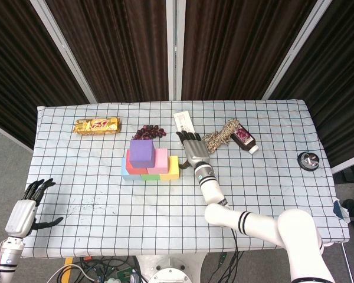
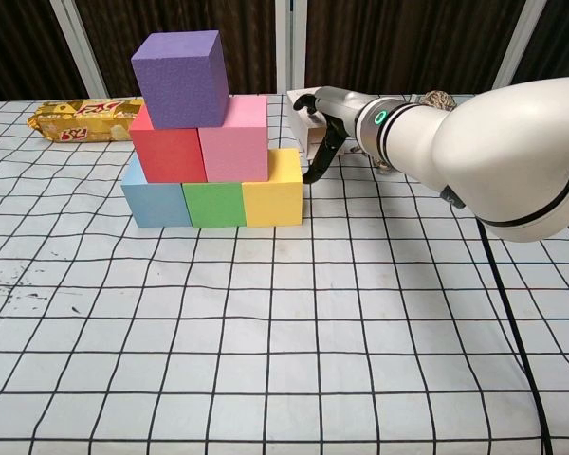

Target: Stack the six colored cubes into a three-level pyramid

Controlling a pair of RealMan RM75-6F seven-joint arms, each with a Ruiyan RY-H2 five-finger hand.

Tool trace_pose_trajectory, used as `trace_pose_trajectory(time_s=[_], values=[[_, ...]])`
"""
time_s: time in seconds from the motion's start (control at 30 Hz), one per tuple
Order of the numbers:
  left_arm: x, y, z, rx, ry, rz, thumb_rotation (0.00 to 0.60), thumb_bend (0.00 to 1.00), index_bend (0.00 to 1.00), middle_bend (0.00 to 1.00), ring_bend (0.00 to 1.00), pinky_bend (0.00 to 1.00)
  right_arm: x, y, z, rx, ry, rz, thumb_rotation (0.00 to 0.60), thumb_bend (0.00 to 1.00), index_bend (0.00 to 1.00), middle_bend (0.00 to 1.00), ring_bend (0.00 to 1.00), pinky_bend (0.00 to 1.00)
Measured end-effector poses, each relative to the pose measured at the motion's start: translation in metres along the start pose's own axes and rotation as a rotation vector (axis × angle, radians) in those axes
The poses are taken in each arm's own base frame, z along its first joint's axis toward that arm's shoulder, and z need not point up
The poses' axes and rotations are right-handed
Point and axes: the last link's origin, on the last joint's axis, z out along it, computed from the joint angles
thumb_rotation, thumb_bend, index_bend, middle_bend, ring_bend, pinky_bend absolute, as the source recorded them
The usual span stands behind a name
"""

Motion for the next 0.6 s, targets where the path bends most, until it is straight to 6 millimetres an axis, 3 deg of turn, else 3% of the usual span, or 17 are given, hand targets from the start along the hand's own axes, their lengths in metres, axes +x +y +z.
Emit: trace_pose_trajectory(time_s=[0.33,0.6], values=[[0.0,0.0,0.0,0.002,-0.002,0.0,0.6,0.0,0.05,0.15,0.05,0.02,0.002,0.0,-0.001,0.0,0.004,-0.007,0.6,0.1,0.0,0.01,0.0,0.0],[-0.002,0.001,0.001,-0.004,-0.009,0.0,0.6,0.0,0.05,0.15,0.05,0.02,0.021,0.002,-0.007,0.001,0.024,-0.024,0.6,0.11,0.0,0.01,0.0,0.0]])
